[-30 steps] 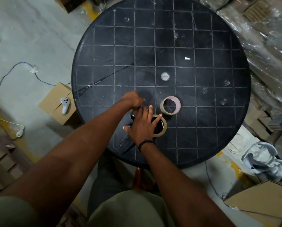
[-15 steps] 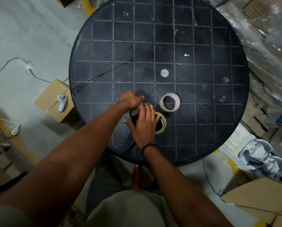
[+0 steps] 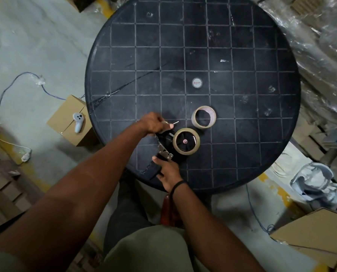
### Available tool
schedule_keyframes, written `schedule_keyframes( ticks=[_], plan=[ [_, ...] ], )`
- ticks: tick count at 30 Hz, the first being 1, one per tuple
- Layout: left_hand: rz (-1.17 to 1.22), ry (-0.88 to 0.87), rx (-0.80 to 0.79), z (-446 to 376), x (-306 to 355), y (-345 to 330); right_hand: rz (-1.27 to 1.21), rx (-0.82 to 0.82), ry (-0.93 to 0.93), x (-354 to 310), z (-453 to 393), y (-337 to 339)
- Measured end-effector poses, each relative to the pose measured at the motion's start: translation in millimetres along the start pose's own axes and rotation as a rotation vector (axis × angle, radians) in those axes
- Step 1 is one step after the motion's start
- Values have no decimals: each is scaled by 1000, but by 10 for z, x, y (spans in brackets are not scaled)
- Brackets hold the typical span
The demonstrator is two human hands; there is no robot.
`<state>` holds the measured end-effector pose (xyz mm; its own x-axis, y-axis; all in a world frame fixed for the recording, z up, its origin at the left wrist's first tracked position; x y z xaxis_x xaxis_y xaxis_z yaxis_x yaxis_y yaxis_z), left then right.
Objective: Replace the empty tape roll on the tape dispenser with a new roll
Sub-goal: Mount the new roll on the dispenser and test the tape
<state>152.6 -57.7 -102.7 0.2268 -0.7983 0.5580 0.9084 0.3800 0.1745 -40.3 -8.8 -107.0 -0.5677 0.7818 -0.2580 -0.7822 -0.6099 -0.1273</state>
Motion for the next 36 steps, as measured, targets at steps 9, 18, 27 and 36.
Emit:
schedule_keyframes(
  ticks=[9,18,27,36],
  plan=[
    [560,46,-77,308,-153,-104,692,342,550,-275,229,869],
    [509,24,-134,338,-179,-281,464,99,351,-258,104,962],
    [144,-204,-108,265,67,-245,516,260,358,-110,53,720],
    [-422,-490,-17,323,-271,-247,662,418,333,78,51,670]
  ],
)
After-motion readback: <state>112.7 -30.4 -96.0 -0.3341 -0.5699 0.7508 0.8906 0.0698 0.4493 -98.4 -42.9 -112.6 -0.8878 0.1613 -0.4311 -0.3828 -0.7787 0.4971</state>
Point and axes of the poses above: each hand's wrist, its own z-axis away from the middle knuckle, its own y-axis out of the back of the hand, x = y × z, the point moved 6 cm from there along -z, towards the middle knuckle, and after that the axes turned 12 degrees about z, right-handed, at the moved point
